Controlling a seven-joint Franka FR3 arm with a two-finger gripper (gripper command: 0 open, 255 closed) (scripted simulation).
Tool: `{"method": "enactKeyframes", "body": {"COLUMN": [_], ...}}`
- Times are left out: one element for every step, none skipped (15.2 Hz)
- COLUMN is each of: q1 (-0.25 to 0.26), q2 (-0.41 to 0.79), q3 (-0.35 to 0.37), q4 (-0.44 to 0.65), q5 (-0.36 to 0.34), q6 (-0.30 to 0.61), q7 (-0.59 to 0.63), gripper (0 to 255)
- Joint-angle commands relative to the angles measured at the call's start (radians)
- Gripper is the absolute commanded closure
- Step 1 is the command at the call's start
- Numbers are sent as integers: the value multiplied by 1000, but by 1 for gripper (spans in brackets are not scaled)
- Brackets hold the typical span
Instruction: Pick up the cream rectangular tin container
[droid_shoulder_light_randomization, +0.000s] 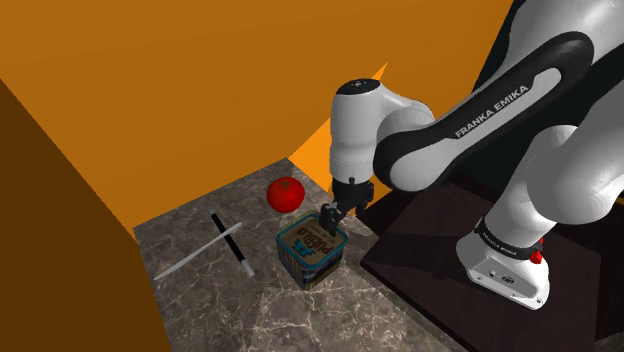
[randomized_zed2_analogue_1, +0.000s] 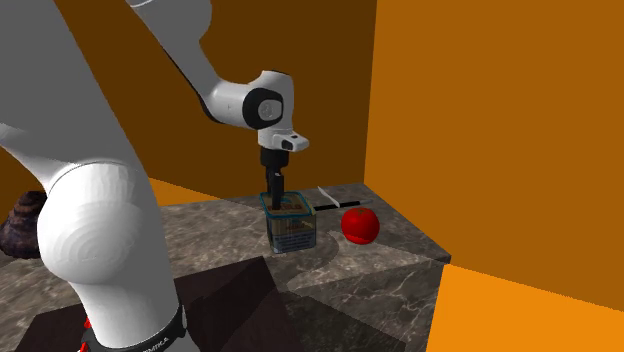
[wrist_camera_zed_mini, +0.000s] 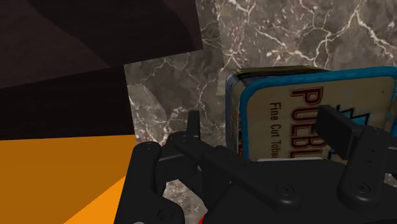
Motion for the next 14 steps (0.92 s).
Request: {"method": "enactKeyframes", "body": {"q1": [-3,-6,-8,-11,-13,-16,-17,-17,-16,-16,-16,-16,-16,-16], "q2": [32,47,62,77,93,108,118,118,117,117,118,118,117,117], "q3": [10,13,15,18,21,23,24,24,25,25,25,25,24,24], "q4": [-4,-7,-11,-14,-17,-20,-22,-22,-22,-22,-22,-22,-23,-23], "q5": [-10,-16,-23,-30,-39,-48,-54,-54,-53,-53,-54,-54,-53,-53], "q6": [37,55,72,90,107,125,135,135,134,135,135,135,135,136], "q7": [14,18,23,28,34,40,44,44,45,45,45,45,44,44], "gripper": [0,0,0,0,0,0,0,0,255,255,255,255,255,255]}}
